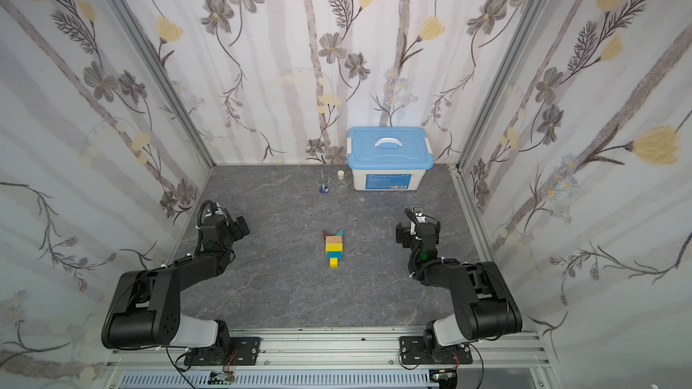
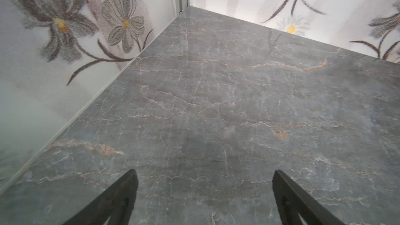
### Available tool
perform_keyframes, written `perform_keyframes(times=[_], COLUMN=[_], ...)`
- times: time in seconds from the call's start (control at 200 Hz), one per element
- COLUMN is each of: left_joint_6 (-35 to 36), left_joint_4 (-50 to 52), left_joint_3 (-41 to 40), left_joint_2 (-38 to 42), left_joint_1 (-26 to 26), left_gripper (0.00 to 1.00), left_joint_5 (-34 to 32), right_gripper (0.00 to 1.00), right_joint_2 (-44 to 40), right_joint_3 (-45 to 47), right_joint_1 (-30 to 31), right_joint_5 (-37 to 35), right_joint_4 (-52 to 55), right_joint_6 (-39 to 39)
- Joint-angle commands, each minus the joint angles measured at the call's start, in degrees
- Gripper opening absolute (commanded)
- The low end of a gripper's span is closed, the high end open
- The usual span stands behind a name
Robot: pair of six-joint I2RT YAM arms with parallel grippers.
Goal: Assemble a carrot with building blocks
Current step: Reset both arms
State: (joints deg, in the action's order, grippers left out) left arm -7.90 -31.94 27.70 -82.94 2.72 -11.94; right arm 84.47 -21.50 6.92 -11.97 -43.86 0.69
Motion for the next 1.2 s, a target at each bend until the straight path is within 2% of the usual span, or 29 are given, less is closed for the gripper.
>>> perform_keyframes(times=[0.0,0.165,0.355,0.47,0.699,1.194], left_joint_6=[1.1,1.6,3.3,3.7,6.4,6.5], left_joint_4=[-5.0,-7.2,-14.8,-19.3,-18.7,-18.5], left_joint_3=[-0.2,-1.5,-5.5,-6.6,-5.1,-5.0], left_joint_2=[-1.5,-1.1,-1.2,-3.8,-6.4,-6.4], left_joint_1=[0.0,0.0,-0.6,-1.0,-3.1,-3.2], left_gripper=[1.0,1.0,1.0,1.0,1.0,1.0], left_joint_5=[4.6,5.9,8.5,8.5,7.6,7.4], right_gripper=[1.0,1.0,1.0,1.0,1.0,1.0], right_joint_2=[0.2,0.2,0.2,0.2,0.2,0.2], right_joint_3=[-0.4,-0.3,-0.4,-0.4,-0.4,-0.5], right_joint_1=[0.1,0.2,0.2,0.2,0.2,0.2], right_joint_5=[0.1,0.1,0.1,0.0,0.0,0.0], right_joint_4=[-2.0,-2.0,-2.0,-2.0,-2.0,-1.9], right_joint_6=[0.5,0.5,0.5,0.5,0.5,0.5])
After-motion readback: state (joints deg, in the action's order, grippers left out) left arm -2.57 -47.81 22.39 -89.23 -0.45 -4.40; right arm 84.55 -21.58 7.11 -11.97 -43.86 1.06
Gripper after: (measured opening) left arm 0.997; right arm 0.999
